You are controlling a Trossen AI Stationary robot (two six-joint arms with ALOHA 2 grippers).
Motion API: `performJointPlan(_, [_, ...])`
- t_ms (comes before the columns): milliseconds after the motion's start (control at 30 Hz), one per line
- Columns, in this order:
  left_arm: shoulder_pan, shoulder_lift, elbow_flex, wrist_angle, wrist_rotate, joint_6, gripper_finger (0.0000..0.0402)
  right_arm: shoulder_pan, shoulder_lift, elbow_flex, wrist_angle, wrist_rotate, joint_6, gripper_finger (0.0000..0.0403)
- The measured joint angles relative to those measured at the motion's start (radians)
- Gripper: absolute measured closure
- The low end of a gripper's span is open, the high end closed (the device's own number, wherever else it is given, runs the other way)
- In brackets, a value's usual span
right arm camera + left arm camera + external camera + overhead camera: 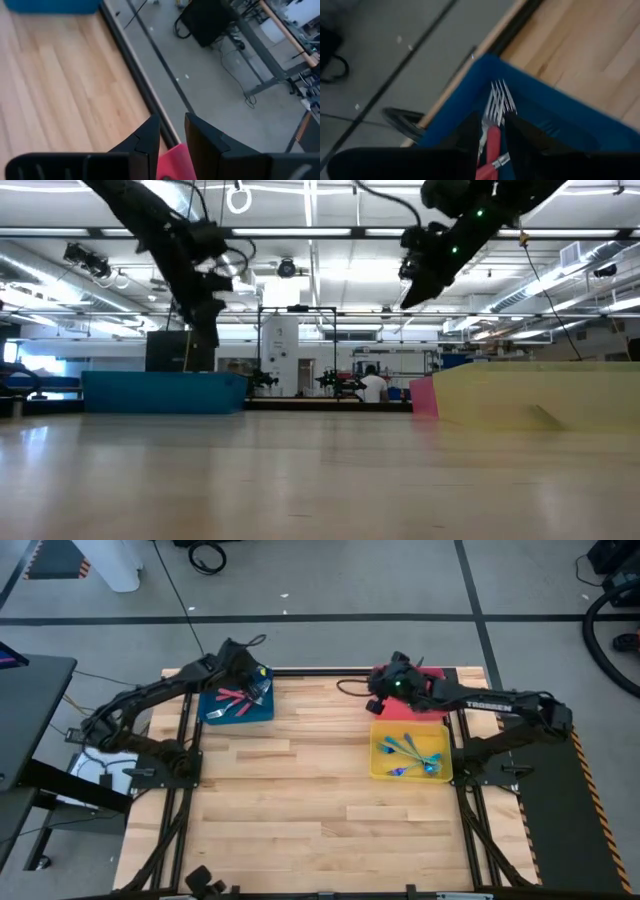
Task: Sort silverware by color (type)
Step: Return to Home Position
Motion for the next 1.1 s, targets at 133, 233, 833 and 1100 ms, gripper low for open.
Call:
performJointPlan(133, [0.000, -0.121, 0.000, 0.005, 0.045, -0.029, 0.0312, -0.020, -0.084, 0.000, -0.014, -0.047, 0.016, 0.0304])
performJointPlan(233, [0.000, -0.209, 0.001, -0.009, 0.129, -0.041, 0.0312, -0.034, -0.163, 0.000, -0.067, -0.096, 0.045, 0.0304])
performJointPlan(833, [-0.046, -0.700, -0.377, 0.234, 0.208, -0.152, 0.0312, -0.110, -0.682, -0.337, 0.015, -0.314, 0.304, 0.0304])
performJointPlan(1100, [-0.128, -0.836, -0.525, 0.324, 0.212, -0.158, 0.0313, -0.096, -0.806, -0.516, 0.110, -0.315, 0.405, 0.0304])
